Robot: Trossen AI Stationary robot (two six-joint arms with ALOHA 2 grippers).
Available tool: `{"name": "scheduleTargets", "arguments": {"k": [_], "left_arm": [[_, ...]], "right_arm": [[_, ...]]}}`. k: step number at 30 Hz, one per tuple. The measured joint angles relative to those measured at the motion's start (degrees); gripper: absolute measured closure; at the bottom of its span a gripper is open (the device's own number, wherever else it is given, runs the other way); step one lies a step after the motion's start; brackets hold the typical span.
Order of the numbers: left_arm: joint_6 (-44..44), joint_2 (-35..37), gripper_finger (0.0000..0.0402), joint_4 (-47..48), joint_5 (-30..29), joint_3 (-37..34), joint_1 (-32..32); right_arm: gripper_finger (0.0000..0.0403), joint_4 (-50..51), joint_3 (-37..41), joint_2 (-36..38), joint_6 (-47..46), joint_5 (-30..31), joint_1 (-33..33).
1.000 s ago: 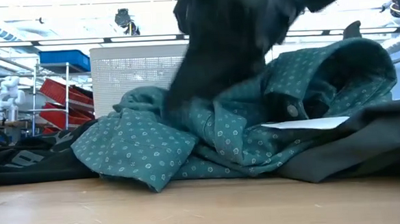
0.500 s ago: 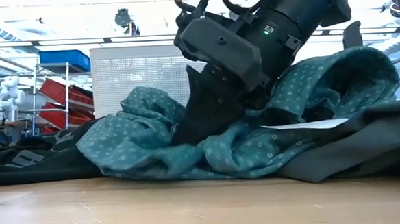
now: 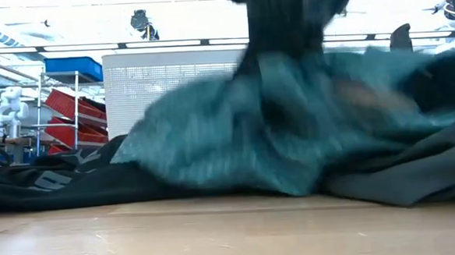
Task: Sort clothes
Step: Put the green shirt into the white bin
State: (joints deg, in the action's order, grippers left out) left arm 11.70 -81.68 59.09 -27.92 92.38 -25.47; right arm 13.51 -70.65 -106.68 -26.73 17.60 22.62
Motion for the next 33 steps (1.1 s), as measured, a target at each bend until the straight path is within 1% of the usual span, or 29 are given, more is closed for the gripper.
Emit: {"name": "scheduleTargets", "arguments": {"k": [7, 14, 19, 27, 33], "left_arm": [[0.04, -0.02, 0.0272, -0.02, 0.00, 0.00, -0.04], [0.19, -0.02, 0.0272, -0.02, 0.00, 0.00, -0.04], [0.33, 0.00, 0.0272, -0.01, 0.00, 0.00, -0.04], [3.03, -0.02, 0.0272, 0.55, 0.00, -0.08, -0.04], [5.92, -0.02, 0.0272, -0.39, 0.04, -3.17, -0.04]], "right_arm": [[0.0389, 1.04, -0.04, 10.44, 3.41, 0.23, -0.01], [0.0390, 2.76, -0.11, 20.41, 6.92, 3.48, 0.21], [0.0390, 2.84, -0.14, 26.45, 9.41, 3.67, 0.34], [0.0390, 0.78, -0.14, 36.39, 13.69, 3.54, 0.22], [0.0390, -3.30, -0.18, 43.64, 18.11, 3.61, -0.05]]}}
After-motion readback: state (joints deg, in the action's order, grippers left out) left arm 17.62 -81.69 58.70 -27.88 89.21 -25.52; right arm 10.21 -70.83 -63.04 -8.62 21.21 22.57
